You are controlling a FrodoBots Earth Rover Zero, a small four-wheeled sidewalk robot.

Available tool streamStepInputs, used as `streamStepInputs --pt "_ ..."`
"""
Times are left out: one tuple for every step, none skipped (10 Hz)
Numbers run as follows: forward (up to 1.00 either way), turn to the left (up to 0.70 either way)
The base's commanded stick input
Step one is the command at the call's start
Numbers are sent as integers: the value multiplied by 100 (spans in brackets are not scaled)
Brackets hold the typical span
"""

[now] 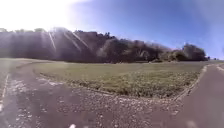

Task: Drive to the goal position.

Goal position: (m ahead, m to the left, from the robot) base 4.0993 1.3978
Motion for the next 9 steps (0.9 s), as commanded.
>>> streamStepInputs --pt "70 35" --pt "70 35" --pt "70 35" --pt "70 35" --pt "70 35" --pt "70 34" --pt "70 19" --pt "70 3" --pt "70 2"
